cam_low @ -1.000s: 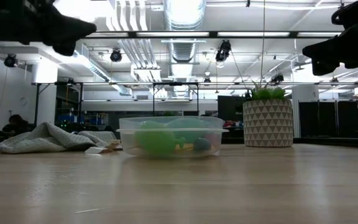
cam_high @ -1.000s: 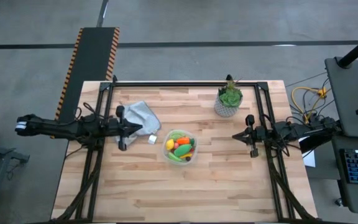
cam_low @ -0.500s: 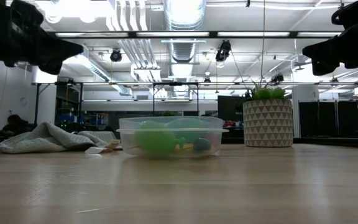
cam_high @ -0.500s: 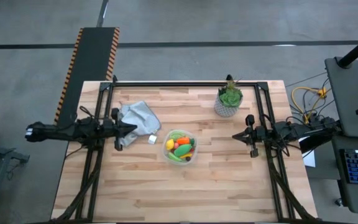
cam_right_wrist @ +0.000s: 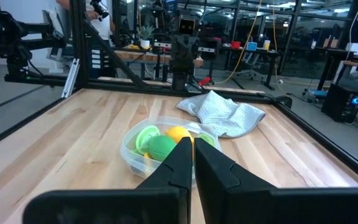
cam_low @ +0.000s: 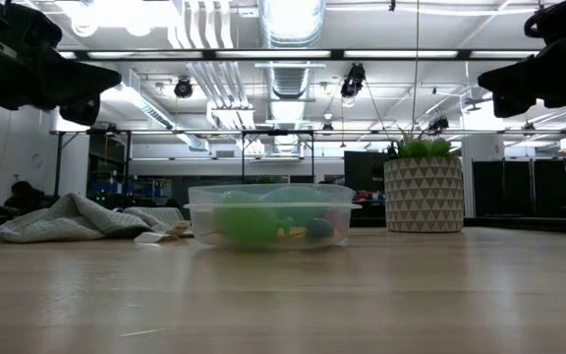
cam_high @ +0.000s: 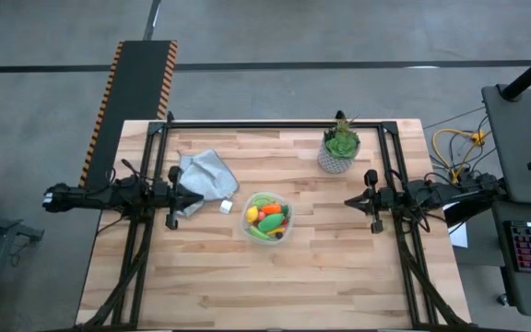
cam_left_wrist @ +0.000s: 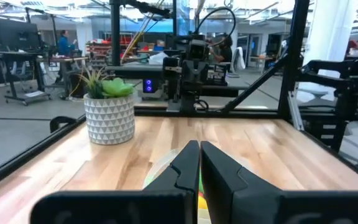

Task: Pick and placing Produce into tupperware
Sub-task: Return to Home Position

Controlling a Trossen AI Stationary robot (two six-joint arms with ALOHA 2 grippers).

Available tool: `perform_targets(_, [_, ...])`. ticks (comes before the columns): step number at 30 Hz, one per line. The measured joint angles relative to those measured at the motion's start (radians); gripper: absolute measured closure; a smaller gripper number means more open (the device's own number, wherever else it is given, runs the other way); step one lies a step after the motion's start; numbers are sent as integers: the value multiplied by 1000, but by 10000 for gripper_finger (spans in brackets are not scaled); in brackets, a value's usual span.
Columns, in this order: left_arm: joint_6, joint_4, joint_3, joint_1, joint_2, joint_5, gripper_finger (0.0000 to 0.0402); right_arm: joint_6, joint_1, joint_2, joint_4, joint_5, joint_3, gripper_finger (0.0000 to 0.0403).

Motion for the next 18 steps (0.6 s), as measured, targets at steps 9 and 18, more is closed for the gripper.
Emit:
perform_targets(9, [-2, -2, -1, 0, 40, 4, 401, 25, 0, 0, 25, 0, 0, 394])
perform_targets(18, [19, 3, -1, 0, 39, 5, 401, 111, 0, 1, 30, -1, 3, 394])
